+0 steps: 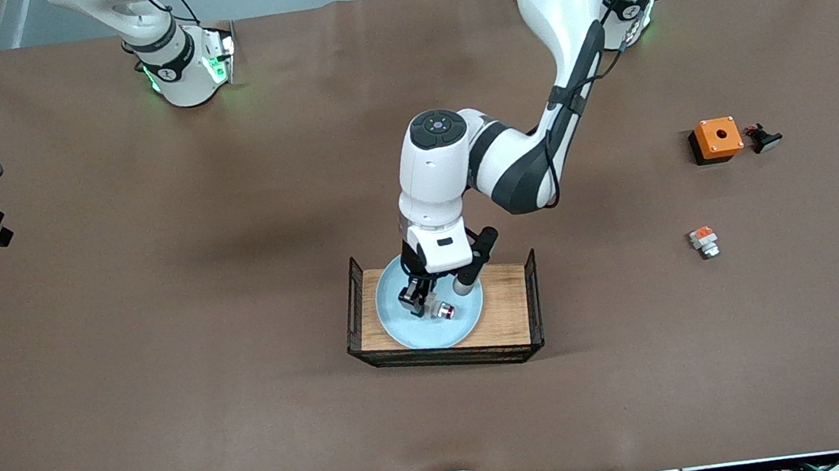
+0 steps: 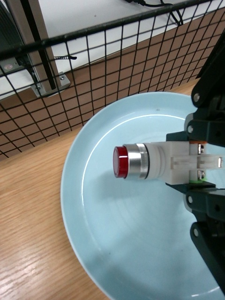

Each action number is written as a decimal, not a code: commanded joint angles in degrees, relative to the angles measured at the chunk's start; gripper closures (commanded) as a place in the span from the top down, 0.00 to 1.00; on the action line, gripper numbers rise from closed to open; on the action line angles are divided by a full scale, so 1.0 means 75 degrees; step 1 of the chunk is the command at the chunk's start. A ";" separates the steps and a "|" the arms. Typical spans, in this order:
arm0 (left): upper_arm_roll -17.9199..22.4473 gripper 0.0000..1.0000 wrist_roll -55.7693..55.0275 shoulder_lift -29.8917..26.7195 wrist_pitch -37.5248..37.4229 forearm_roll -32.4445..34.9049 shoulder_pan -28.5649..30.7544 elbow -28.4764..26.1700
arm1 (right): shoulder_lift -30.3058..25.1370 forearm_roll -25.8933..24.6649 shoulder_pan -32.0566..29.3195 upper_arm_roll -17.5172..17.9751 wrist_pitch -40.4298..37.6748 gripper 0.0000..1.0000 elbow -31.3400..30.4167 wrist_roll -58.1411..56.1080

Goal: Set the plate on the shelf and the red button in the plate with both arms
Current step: 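Lower the red button onto the plate and open the left gripper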

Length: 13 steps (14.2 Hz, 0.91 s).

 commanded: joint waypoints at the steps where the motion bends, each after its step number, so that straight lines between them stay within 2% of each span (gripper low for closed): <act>1: 0.0078 0.19 -0.0190 0.0042 0.0103 0.0245 -0.0083 0.0027 | -0.0184 -0.0093 -0.0079 0.0103 0.0068 1.00 -0.0137 -0.0092; 4: 0.0067 0.38 -0.0178 0.0041 0.0092 0.0245 -0.0071 0.0027 | -0.0173 -0.0093 -0.0079 0.0115 0.0056 1.00 -0.0137 -0.0092; 8: 0.0067 0.45 -0.0178 0.0041 0.0092 0.0233 -0.0059 0.0027 | -0.0173 -0.0093 -0.0079 0.0115 0.0056 1.00 -0.0137 -0.0092; 9: 0.0067 0.53 -0.0178 0.0030 0.0092 0.0222 -0.0059 0.0027 | -0.0173 -0.0093 -0.0079 0.0115 0.0056 1.00 -0.0137 -0.0092; 10: 0.0067 0.66 -0.0190 0.0030 0.0092 0.0198 -0.0059 0.0027 | -0.0173 -0.0093 -0.0068 0.0115 0.0056 1.00 -0.0148 -0.0092; 11: 0.0067 0.86 -0.0202 0.0018 0.0092 0.0187 -0.0059 0.0038 | -0.0173 -0.0093 -0.0068 0.0115 0.0056 1.00 -0.0148 -0.0080; 12: 0.0067 1.00 -0.0179 -0.0017 0.0057 0.0198 -0.0048 0.0038 | -0.0173 -0.0093 -0.0068 0.0115 0.0056 1.00 -0.0148 -0.0080; 13: 0.0067 1.00 -0.0132 -0.0064 -0.0013 0.0221 -0.0025 0.0038 | -0.0173 -0.0093 -0.0068 0.0115 0.0056 1.00 -0.0148 -0.0080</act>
